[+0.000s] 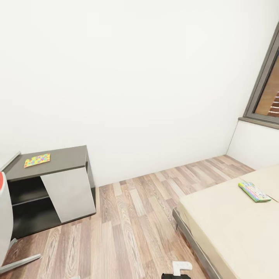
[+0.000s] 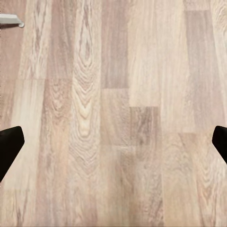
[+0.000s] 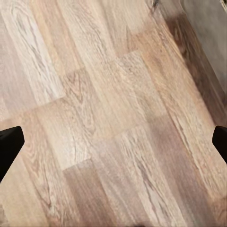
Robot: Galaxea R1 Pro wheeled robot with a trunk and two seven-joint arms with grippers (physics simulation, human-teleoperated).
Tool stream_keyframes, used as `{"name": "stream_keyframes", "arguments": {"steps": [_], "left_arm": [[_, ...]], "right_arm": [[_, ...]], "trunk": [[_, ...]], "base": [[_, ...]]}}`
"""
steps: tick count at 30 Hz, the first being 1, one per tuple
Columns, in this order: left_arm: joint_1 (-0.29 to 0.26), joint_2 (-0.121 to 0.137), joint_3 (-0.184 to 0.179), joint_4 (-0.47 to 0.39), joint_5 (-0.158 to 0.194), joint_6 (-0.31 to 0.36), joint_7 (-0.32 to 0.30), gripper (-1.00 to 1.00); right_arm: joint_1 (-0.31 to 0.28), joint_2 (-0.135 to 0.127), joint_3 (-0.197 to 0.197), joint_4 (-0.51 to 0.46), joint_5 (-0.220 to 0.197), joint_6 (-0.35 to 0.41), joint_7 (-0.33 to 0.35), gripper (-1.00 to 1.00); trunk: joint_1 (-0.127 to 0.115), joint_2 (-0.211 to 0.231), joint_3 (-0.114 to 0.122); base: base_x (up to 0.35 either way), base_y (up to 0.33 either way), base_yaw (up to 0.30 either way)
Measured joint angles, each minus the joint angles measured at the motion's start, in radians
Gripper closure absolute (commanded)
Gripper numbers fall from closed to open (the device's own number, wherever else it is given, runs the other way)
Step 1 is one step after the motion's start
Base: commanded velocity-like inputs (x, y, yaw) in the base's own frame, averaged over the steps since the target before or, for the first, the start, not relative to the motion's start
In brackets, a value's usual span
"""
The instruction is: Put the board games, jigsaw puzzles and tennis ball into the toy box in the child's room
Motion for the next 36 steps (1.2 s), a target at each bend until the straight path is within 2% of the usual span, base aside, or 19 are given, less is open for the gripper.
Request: {"name": "stream_keyframes", "arguments": {"steps": [8,18,36], "left_arm": [[0.0,0.0,0.0,0.0,0.0,0.0,0.001,-1.0],[0.0,-0.011,0.0,0.0,0.0,0.001,0.001,-1.0],[0.0,-0.014,0.0,0.0,-0.001,0.001,0.001,-1.0]], "right_arm": [[0.0,0.0,0.004,0.0,-0.002,0.003,0.0,-1.0],[0.0,0.0,0.004,0.0,-0.003,0.009,0.0,-1.0],[0.0,0.0,0.004,0.001,-0.002,0.01,0.001,-1.0]], "trunk": [[-0.031,0.056,0.02],[-0.069,0.126,0.036],[-0.138,0.252,0.063]], "base": [[0.0,0.0,0.032],[0.0,0.0,0.012],[0.0,0.0,0.0]]}}
